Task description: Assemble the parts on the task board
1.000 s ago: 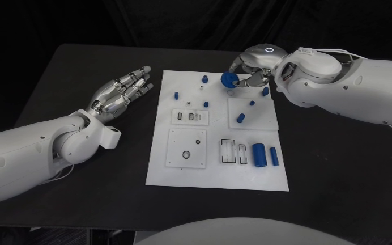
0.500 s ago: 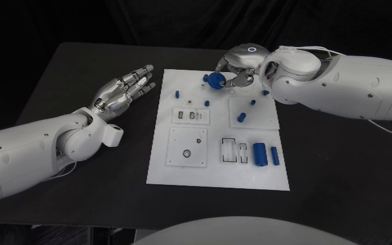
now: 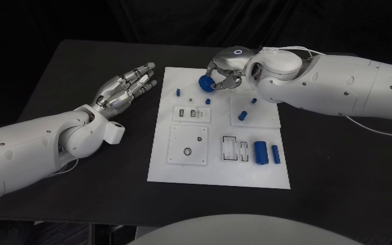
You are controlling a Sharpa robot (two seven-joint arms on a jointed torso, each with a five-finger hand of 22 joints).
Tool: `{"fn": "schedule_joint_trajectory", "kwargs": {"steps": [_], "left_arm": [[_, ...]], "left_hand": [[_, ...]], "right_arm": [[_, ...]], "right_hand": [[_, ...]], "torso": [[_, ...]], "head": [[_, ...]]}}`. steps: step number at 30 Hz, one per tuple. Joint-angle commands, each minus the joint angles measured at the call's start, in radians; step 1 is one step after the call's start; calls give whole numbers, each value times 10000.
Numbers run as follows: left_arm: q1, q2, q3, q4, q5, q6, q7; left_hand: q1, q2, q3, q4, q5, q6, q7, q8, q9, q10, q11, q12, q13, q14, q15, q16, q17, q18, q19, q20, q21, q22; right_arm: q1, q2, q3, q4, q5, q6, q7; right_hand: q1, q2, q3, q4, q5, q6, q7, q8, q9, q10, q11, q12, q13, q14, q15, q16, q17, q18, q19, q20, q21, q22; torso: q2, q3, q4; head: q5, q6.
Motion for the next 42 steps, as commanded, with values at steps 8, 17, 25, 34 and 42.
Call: {"fn": "schedule_joint_trajectory", "kwargs": {"steps": [8,17,25,34,42], "left_arm": [[-21,105,8,-79,2,162,628],[-25,116,8,-97,2,174,623],[-41,130,8,-120,2,199,621],[-63,115,8,-120,2,207,621],[-90,108,8,-127,2,219,625]], "left_hand": [[-105,16,-11,43,-71,-132,-136,-13,-8,-11,110,33,-3,-3,77,-36,-15,100,6,91,44,13],[-108,18,-10,44,-74,-132,-145,-15,-8,-16,109,32,-4,-3,80,-36,-15,100,5,91,42,13],[-108,18,-10,44,-74,-132,-145,-15,-8,-16,109,32,-4,-3,80,-36,-15,100,5,91,42,13],[-108,18,-10,44,-74,-132,-145,-15,-8,-16,109,32,-4,-3,80,-36,-15,100,5,91,42,13],[-114,25,-7,47,-74,-140,-139,-17,-9,-25,103,29,-6,-3,86,-36,-15,98,7,92,44,14]], "right_arm": [[-110,374,2,-226,-51,379,4],[-118,460,13,-403,-51,430,-207],[-119,458,17,-396,-51,371,-234],[-119,379,18,-369,-50,531,-229],[-134,234,17,-265,-50,477,-143]], "right_hand": [[-161,32,290,22,-377,-561,-31,-120,2191,1042,155,27,2630,739,97,-82,1269,-62,463,86,-117,2064],[-174,-90,570,-56,-528,-1439,39,-1081,1489,1042,207,27,2630,682,154,-267,1030,0,331,138,-338,1940],[-140,-92,670,-208,-722,-2597,-39,-1146,736,607,152,-387,2095,630,113,-442,813,36,261,111,-487,1874],[117,20,973,-534,-356,-2777,-66,-1097,348,349,118,-685,1751,568,84,-640,564,73,183,78,-643,1803],[-5,84,1037,-520,-381,-2198,-39,-987,411,371,134,-674,1769,577,92,-625,593,65,199,80,-632,1823]], "torso": [[-6,-8,16],[-12,4,-15],[-15,-5,-1],[-9,-2,-9],[-13,1,-2]], "head": [[-45,-40],[-9,-62],[-16,-82],[-6,-78],[-12,-78]]}}
